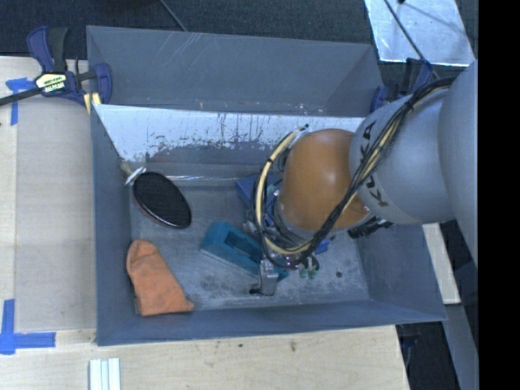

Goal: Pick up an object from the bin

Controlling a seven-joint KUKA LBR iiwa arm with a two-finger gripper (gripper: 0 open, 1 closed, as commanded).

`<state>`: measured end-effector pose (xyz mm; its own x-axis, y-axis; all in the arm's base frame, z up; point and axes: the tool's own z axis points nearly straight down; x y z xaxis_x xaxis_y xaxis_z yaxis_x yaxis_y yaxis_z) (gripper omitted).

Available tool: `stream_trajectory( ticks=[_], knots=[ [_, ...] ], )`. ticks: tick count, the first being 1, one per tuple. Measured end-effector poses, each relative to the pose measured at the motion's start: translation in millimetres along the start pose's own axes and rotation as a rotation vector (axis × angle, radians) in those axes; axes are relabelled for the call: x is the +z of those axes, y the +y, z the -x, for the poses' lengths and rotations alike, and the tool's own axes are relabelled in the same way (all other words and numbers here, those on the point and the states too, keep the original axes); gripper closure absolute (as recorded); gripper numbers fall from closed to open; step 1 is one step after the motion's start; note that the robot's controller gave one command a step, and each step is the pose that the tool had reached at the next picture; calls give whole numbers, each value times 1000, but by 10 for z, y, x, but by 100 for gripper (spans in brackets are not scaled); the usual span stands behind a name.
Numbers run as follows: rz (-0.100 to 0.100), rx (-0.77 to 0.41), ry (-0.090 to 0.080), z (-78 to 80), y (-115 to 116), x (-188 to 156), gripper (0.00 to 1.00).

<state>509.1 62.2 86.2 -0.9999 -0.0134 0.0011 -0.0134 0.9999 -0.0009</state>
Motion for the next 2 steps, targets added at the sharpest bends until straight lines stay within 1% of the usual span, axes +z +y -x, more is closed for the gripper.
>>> stream_trajectory(
  ticks=[1, 2],
  knots=[
    [2, -4, -8, 20, 45, -168, 0],
    [1, 114, -3, 87, -94, 140, 0]
  ],
)
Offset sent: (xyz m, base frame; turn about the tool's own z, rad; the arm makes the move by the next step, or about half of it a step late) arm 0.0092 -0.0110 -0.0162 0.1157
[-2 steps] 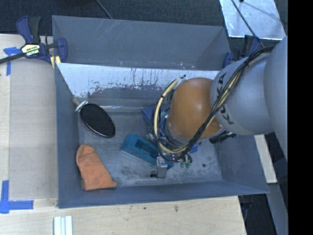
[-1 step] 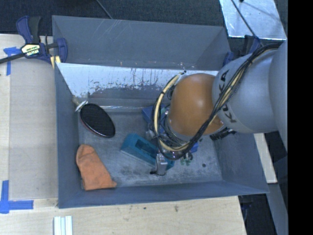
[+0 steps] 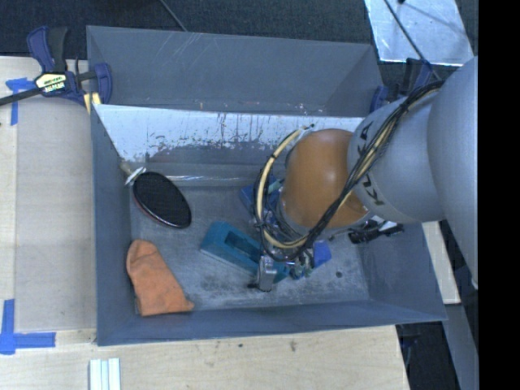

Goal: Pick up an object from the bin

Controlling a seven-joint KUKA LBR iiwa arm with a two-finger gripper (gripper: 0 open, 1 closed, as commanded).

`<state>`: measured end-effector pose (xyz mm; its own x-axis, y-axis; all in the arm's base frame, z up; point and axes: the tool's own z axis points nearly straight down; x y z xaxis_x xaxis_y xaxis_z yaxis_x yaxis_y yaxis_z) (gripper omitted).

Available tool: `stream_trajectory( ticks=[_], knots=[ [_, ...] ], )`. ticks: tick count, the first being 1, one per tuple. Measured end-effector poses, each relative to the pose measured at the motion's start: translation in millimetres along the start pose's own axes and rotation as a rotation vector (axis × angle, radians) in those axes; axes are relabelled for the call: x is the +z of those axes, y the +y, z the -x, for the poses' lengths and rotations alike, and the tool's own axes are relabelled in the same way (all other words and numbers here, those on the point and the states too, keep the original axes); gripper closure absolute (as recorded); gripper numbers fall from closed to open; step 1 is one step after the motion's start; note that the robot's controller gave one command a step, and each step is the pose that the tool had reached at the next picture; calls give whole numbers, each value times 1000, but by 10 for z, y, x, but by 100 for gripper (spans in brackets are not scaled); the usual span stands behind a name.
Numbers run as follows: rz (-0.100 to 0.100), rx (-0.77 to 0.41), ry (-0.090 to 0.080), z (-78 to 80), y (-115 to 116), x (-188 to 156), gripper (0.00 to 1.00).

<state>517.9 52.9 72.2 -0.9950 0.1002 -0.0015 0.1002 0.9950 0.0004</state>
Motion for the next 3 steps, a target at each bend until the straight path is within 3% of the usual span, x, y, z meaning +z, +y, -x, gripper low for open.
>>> stream_trajectory(
  ticks=[1, 3],
  knots=[
    [-3, 11, -1, 37, 86, 15, 100],
    [-3, 11, -1, 31, 84, -12, 100]
  ],
)
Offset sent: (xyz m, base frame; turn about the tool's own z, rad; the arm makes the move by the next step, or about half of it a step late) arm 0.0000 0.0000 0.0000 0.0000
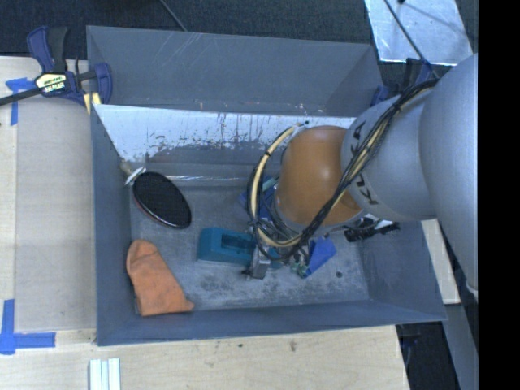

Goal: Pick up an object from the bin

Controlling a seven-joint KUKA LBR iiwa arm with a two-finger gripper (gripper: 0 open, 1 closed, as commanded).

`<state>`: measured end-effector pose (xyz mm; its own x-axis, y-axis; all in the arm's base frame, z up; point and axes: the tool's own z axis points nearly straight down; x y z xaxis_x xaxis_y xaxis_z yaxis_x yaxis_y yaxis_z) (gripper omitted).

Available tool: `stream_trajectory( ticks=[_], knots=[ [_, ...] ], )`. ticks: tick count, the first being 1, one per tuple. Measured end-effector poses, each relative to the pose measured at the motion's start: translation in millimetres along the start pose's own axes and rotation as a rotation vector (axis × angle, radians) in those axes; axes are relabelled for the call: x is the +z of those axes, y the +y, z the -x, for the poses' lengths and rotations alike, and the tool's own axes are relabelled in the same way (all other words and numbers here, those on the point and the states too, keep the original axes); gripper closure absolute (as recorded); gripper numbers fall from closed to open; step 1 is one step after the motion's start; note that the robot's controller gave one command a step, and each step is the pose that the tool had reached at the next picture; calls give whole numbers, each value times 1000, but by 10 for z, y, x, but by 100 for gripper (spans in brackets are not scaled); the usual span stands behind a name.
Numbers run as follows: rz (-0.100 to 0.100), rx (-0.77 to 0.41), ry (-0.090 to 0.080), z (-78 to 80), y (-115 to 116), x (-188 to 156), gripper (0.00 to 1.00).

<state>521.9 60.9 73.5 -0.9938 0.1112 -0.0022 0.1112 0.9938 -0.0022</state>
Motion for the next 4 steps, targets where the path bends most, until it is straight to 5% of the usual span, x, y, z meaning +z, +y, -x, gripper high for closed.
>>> stream_trajectory(
  ticks=[4],
  knots=[
    [0, 0, 8, -16, 1, -582, 100]
  ],
)
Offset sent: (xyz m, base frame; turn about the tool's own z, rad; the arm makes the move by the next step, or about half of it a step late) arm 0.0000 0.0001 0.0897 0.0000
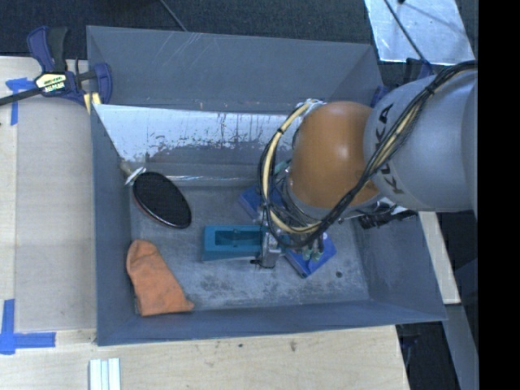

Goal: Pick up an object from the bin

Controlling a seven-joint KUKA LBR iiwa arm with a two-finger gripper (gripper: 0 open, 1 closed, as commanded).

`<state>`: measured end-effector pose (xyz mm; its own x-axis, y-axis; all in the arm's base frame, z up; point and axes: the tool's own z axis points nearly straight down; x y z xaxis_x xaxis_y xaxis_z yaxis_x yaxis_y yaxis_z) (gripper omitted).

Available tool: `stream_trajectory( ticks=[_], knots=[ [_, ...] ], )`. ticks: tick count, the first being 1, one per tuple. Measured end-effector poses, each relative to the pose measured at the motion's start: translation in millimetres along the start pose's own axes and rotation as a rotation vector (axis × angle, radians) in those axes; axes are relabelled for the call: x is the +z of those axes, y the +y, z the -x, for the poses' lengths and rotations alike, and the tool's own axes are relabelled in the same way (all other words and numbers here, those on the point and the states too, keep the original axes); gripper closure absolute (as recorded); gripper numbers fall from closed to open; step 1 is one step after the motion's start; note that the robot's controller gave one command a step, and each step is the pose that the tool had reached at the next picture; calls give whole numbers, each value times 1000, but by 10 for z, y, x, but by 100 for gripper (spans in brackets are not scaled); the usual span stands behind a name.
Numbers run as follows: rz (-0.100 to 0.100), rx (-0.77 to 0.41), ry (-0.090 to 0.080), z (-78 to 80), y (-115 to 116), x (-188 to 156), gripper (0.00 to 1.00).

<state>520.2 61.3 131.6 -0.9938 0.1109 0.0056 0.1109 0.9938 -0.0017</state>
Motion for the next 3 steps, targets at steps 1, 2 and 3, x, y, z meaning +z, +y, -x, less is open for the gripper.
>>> stream_trajectory(
  ticks=[1, 2, 3],
  knots=[
    [0, 0, -1, 4, 0, -170, 100],
    [1, 0, -4, 8, 0, -310, 100],
    [1, 0, -6, 11, 1, -384, 100]
  ],
)
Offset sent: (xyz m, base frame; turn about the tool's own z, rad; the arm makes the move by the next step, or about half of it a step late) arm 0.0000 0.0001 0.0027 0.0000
